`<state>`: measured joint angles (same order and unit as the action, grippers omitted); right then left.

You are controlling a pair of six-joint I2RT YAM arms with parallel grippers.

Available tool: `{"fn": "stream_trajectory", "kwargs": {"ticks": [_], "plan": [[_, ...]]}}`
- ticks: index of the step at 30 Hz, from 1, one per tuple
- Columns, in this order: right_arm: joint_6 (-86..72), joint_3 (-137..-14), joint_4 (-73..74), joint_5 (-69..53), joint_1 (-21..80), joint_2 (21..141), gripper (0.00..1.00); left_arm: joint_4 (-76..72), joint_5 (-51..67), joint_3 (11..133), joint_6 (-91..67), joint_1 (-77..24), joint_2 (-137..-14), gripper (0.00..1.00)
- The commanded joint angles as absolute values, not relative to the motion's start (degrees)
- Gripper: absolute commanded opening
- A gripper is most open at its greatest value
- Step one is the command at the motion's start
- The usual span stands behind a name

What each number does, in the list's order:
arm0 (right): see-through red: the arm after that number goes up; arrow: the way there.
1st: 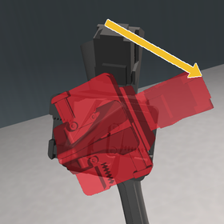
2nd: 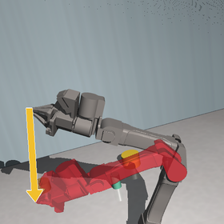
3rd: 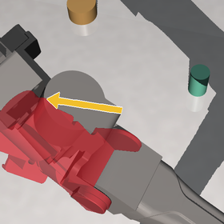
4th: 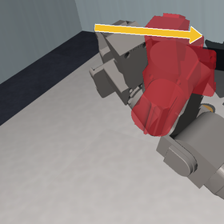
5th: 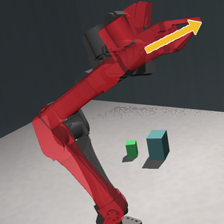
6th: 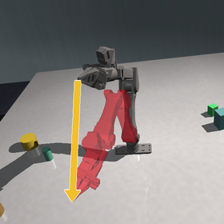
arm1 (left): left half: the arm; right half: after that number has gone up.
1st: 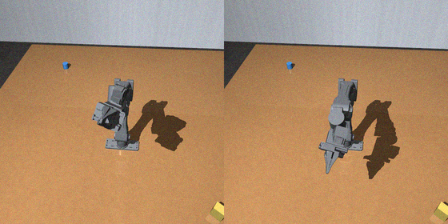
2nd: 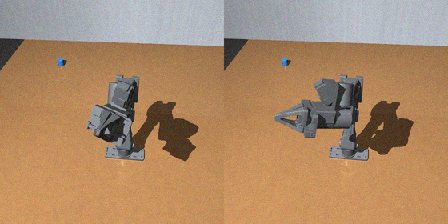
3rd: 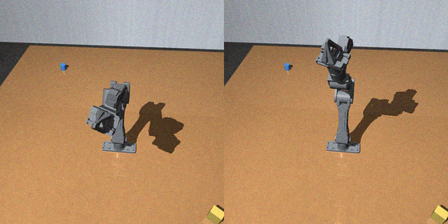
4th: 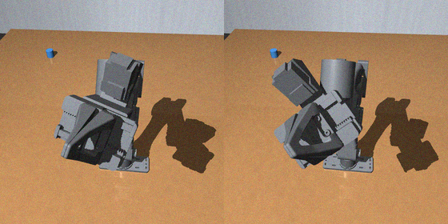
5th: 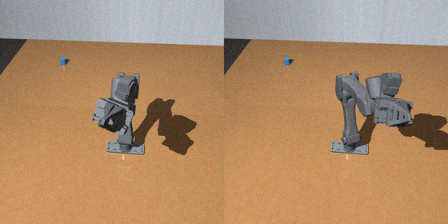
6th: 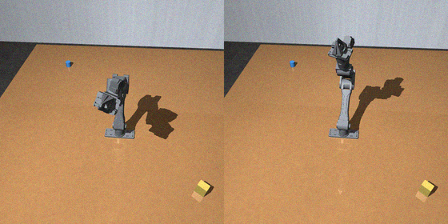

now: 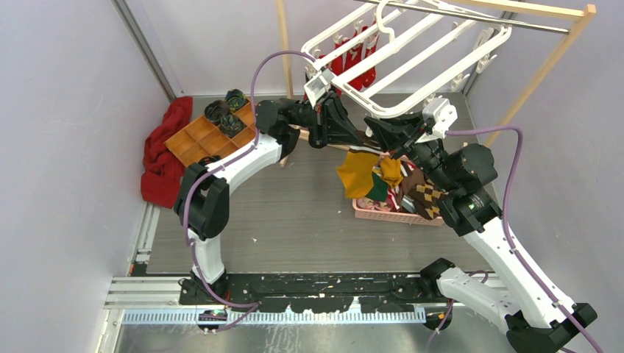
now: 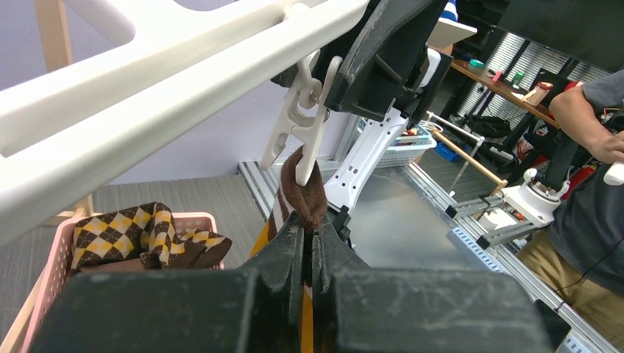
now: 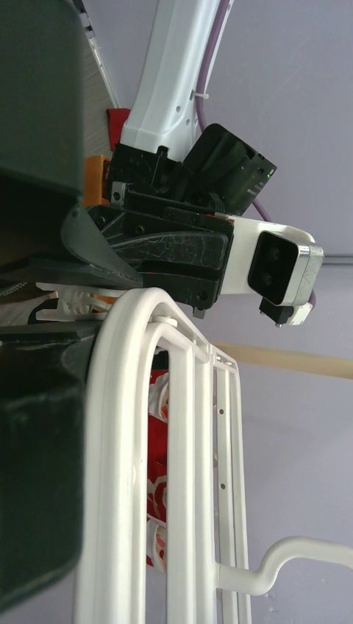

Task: Clip the socks to the hanger
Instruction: Clamp the sock onto the hanger.

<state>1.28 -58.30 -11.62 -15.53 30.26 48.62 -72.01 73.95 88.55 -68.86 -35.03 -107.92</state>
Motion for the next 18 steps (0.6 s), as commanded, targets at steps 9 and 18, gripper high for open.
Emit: {"fn": "stream_trajectory", "kwargs": {"ticks": [9,18], "plan": [[0.7,-58.72,-11.78,-17.58,30.52,47.72,0.11,-77.07,72.25,91.67,-71.67,-35.24,-105.67,0.0],[0.44,-58.56,-11.82,-17.97,30.52,47.69,0.11,-77.84,71.35,91.76,-72.02,-35.24,-105.29,0.0]]}}
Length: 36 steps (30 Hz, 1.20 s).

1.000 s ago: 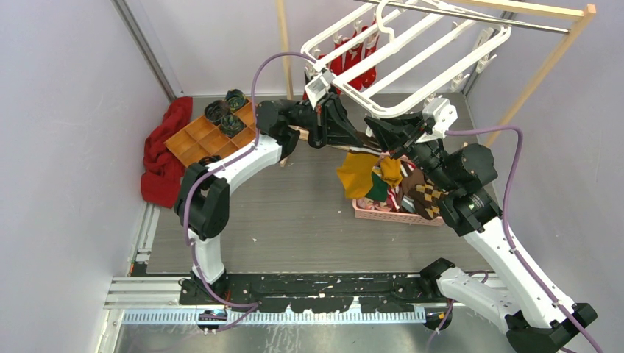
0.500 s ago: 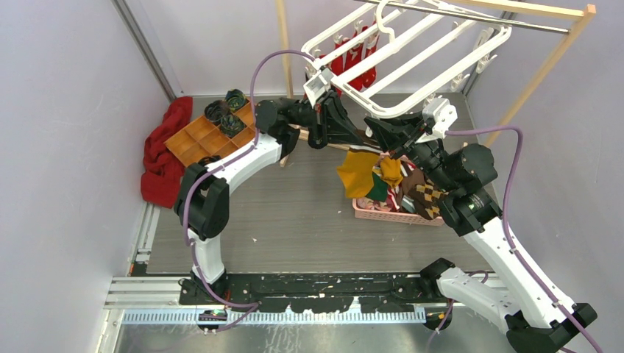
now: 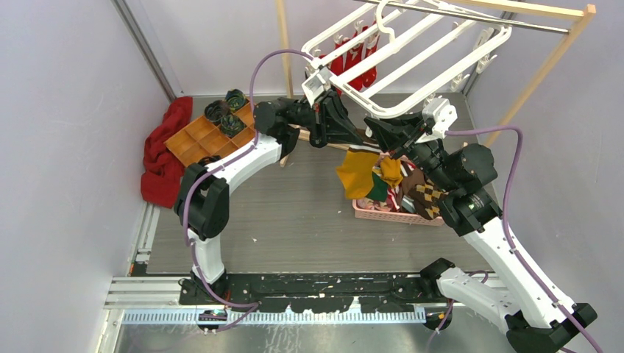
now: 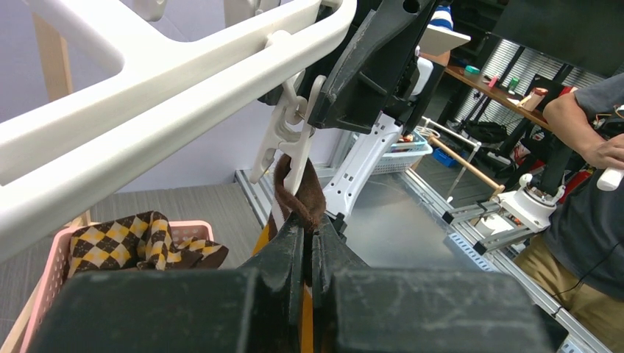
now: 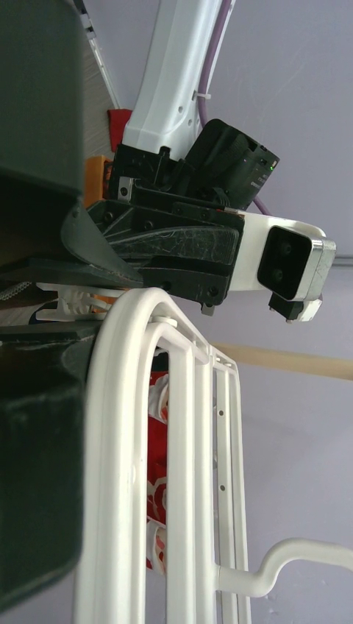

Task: Clip the socks to the hanger
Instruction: Clamp the sock onto the hanger.

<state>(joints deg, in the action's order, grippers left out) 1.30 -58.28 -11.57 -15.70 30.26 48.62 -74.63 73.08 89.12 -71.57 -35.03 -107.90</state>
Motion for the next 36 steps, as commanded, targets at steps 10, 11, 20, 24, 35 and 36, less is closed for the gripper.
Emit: {"fn": "stream_trajectory", "kwargs": {"ticks": [10,11,20,24,35,36], "plan": [[0.26,-58.47,-11.61,-18.17,30.59,47.34,0.12,-78.55,70.26,92.1,-72.01,-35.2,-105.12,0.0],[0.2,-58.45,-11.6,-18.11,30.57,47.35,0.12,-78.61,70.16,92.11,-71.99,-35.19,-105.04,0.0],[0.18,-58.45,-11.69,-18.1,30.52,47.15,0.18,-79.71,69.83,91.6,-72.94,-35.22,-105.01,0.0],[0.26,-58.62,-11.77,-18.06,30.54,47.12,0.34,-79.69,69.8,91.13,-72.96,-35.23,-105.18,0.0],[2.15,-60.16,-7.63,-19.94,30.58,44.81,0.77,-79.72,68.16,89.78,-72.72,-33.2,-106.02,0.0],[2.83,-60.39,-6.31,-20.52,30.53,44.01,0.81,-79.72,67.87,89.6,-72.69,-32.84,-105.95,0.0]]}}
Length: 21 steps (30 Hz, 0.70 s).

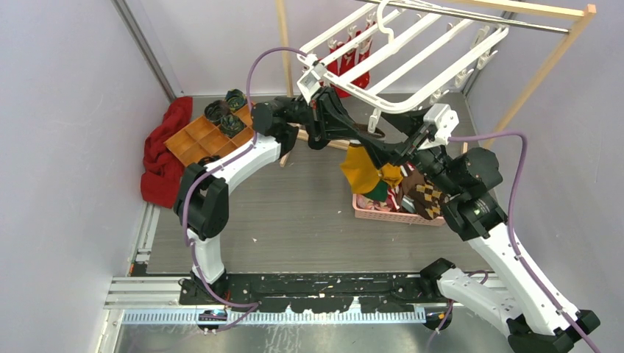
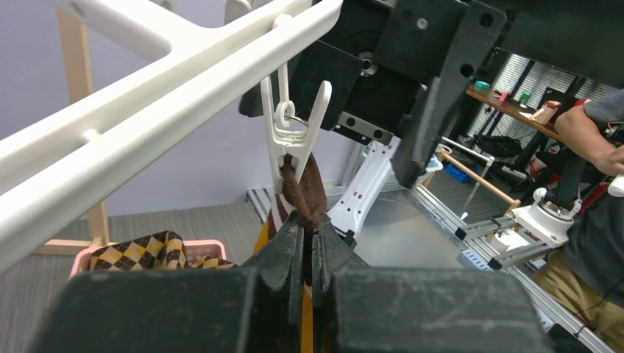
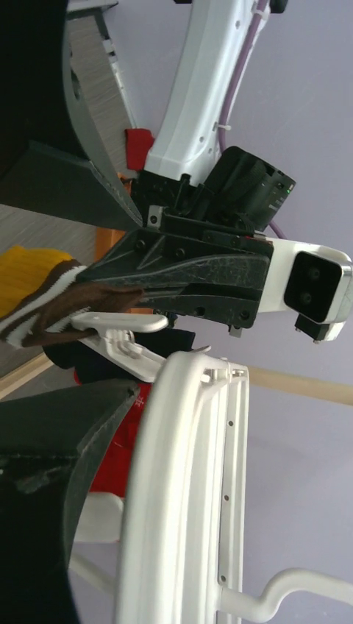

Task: Clip the socks to the hanger
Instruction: Clamp the sock onto the hanger, then pick up the sock from the bin.

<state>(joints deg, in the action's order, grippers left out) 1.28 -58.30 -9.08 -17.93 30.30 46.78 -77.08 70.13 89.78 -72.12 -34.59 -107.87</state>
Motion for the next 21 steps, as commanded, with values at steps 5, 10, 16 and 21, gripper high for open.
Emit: {"fn": "stream_trajectory", "kwargs": {"ticks": [5,10,16,21], "plan": [[6.24,-61.56,3.32,-25.34,29.7,40.6,0.95,-79.48,66.83,88.82,-72.61,-31.18,-105.41,0.0],[9.2,-61.83,12.06,-32.32,27.47,37.08,0.98,-77.18,66.44,87.85,-70.99,-29.9,-104.74,0.0],[9.42,-60.1,20.22,-38.65,22.34,33.08,1.0,-74.18,65.84,86.31,-68.92,-28.65,-103.25,0.0],[9.88,-58.88,27.7,-38.3,17.41,31.35,1.0,-72.99,65.54,84.93,-68.15,-27.25,-101.78,0.0]]}}
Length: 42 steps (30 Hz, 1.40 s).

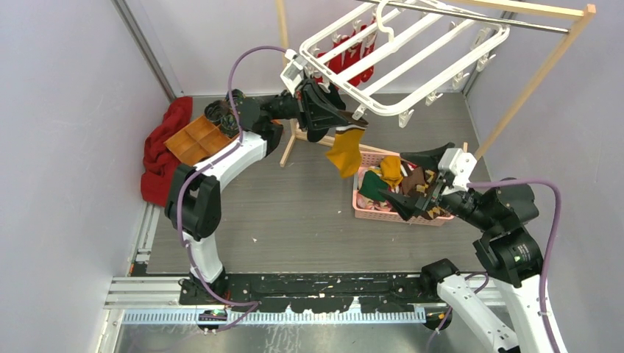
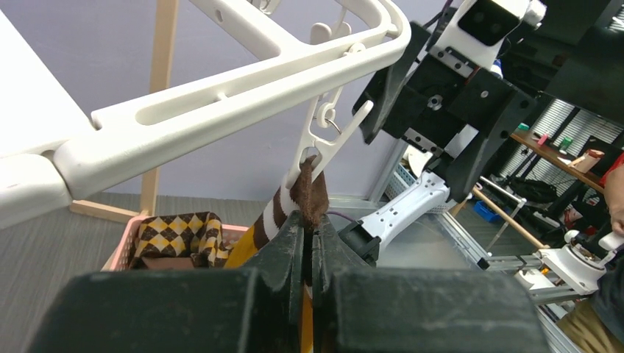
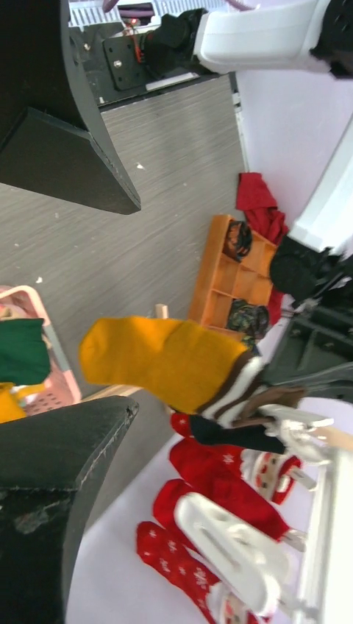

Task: Clip the socks to the hanger
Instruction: Pick up the sock from the bin.

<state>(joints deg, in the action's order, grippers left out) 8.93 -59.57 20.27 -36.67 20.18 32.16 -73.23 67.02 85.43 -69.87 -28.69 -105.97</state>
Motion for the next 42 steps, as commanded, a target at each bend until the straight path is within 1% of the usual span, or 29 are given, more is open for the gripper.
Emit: {"fn": "stream_trajectory", "kwargs": {"ticks": [1,6,13,16,20,21,24,25,27,30,32,34,38,40,42], "plan": [[10.73,-58.66,29.72,-38.07,16.56,31.2,1.0,-72.66,65.48,84.64,-67.91,-26.92,-101.5,0.0],[16.35,-57.46,39.69,-33.17,13.77,32.68,1.0,-71.3,64.83,83.82,-67.2,-25.47,-100.65,0.0],[24.78,-54.01,49.06,-23.46,11.04,34.65,1.0,-70.47,64.05,82.62,-66.64,-23.74,-99.87,0.0],[27.97,-53.79,53.33,-23.37,8.41,37.04,1.0,-70.61,63.61,81.98,-66.58,-23.09,-99.89,0.0],[29.6,-53.95,53.9,-25.92,3.42,41.32,0.99,-71.12,63.09,81.92,-66.62,-22.32,-100.34,0.0],[29.46,-53.9,53.41,-27.19,1.98,42.64,0.97,-71.25,62.96,82.04,-66.76,-22.14,-100.43,0.0],[26.24,-53.77,50.45,-31.77,-2.21,47.8,0.87,-71.9,62.26,82.54,-67.16,-21.52,-100.91,0.0],[24.94,-53.79,49.15,-32.45,-2.68,49.66,0.85,-71.92,62.12,82.82,-67.28,-21.39,-101.02,0.0],[22.26,-53.7,45.68,-33.58,-2.81,53.15,0.82,-72.14,61.83,83.4,-67.57,-21.06,-101.53,0.0],[23.98,-54.45,43.3,-37.63,-2.81,57.94,0.82,-72.34,61.49,84.17,-68.04,-20.84,-102.1,0.0],[28.44,-55.84,44.4,-40.78,-2.81,62.27,0.81,-72.35,61.35,84.48,-68.27,-20.7,-102.3,0.0],[36.77,-57.17,47.9,-44.37,-2.81,65.87,0.73,-72.34,61.34,84.57,-68.3,-20.53,-102.45,0.0],[59.51,-61.01,56.99,-48.94,-2.81,71.72,0.6,-72.26,61.56,84.46,-68.42,-20.26,-102.65,0.0],[66.48,-63.11,60.9,-49.72,-2.81,74.49,0.52,-72.09,61.71,84.73,-68.43,-20.13,-102.79,0.0],[69.65,-64.98,62.49,-49.43,-2.81,77.32,0.49,-71.94,61.78,84.93,-68.46,-20.04,-102.91,0.0]]}}
